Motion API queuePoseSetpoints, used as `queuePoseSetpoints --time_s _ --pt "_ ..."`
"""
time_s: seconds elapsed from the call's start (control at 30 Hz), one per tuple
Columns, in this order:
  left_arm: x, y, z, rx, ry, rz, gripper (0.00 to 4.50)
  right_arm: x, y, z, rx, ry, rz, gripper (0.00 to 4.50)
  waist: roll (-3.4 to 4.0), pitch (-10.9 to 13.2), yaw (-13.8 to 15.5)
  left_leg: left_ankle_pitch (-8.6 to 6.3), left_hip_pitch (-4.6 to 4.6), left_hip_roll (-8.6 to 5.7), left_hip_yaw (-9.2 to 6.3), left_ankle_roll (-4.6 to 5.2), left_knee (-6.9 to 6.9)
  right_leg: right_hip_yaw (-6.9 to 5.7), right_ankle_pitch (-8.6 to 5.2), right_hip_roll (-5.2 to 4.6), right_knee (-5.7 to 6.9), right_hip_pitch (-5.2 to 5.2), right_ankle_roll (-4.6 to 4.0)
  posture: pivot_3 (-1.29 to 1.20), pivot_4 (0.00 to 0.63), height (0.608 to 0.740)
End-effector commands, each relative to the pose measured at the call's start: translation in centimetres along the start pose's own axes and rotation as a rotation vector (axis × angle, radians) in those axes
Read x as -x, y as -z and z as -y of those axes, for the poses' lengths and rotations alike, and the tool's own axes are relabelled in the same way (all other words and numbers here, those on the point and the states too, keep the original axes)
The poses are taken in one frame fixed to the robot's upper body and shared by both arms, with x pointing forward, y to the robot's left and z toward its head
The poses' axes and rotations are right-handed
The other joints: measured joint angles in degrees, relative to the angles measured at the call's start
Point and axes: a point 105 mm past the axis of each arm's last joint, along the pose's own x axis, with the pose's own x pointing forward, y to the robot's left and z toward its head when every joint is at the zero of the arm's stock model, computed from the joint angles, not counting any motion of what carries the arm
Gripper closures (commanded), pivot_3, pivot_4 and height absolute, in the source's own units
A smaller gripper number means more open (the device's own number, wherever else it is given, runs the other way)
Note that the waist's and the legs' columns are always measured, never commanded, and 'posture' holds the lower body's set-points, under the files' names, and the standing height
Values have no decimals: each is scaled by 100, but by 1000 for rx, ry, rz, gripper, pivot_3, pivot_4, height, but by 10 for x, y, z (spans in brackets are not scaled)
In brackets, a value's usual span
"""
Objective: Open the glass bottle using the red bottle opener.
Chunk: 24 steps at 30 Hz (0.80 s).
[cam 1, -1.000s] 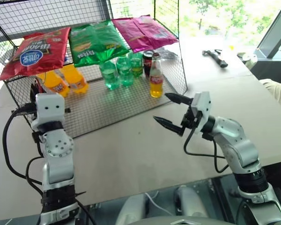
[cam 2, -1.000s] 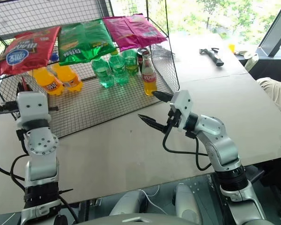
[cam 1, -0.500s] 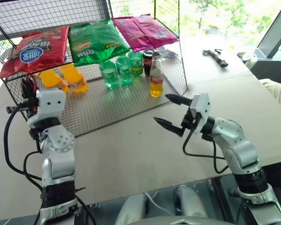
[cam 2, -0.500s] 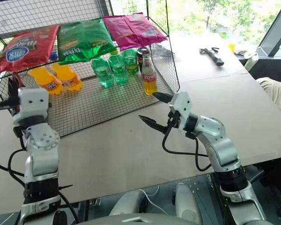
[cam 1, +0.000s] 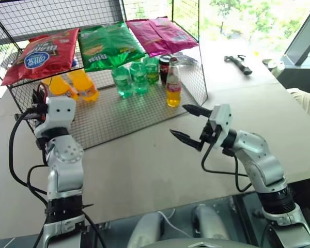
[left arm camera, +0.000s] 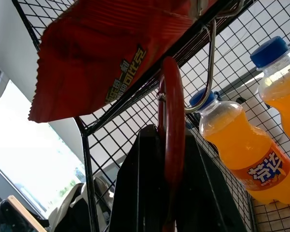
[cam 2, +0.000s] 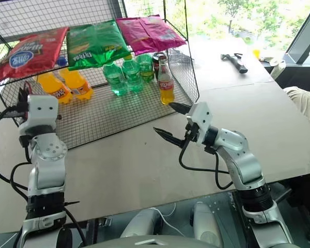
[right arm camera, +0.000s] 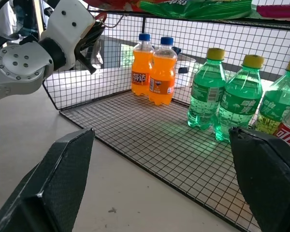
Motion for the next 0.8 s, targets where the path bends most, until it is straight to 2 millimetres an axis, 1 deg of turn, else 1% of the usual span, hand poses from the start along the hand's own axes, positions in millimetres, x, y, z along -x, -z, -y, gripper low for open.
queuePoseSetpoints --time_s 0.03,0.23,0.33,0.5,0.57,0.67,0.73,0.8 --pt "-6 -14 -6 -13 -36 53 4476 0 -9 -2 35 0 33 0 0 0 4 0 -3 -3 -5 0 2 -5 0 -2 0 0 0 0 150 740" --pt "-7 -25 0 17 -35 84 4476 1 -9 -3 36 8 27 0 -1 -1 10 0 -10 -11 -15 0 4 -13 0 -10 -1 0 0 0 150 740" --pt "-6 -33 7 37 -25 102 4476 3 -9 -2 37 15 23 0 -1 -1 19 0 -11 -12 -18 0 5 -16 0 -10 -1 0 0 0 150 740" --pt "1 -33 13 54 0 98 4476 5 -8 -3 38 22 21 0 -1 -1 19 1 -13 -17 -22 0 9 -20 0 -15 1 1 0 0 150 740" --pt "7 -32 17 69 35 97 4476 5 -8 -2 39 26 18 0 -1 -1 13 1 -12 -18 -22 0 10 -19 0 -15 2 1 0 0 150 740" --pt "21 -25 28 116 131 83 4476 6 -6 -2 38 32 12 0 -1 -2 -2 1 -12 -18 -20 0 9 -17 0 -15 1 1 0 0 150 740" --pt "34 -21 39 195 224 66 4476 7 -5 -2 29 38 5 0 -1 -2 7 1 -14 -18 -22 0 8 -18 0 -22 0 0 0 0 150 740" --pt "46 -22 51 313 316 62 4476 7 -3 -2 15 40 -6 0 -1 -2 21 1 -13 -17 -22 0 9 -20 0 -36 1 1 0 0 150 740"
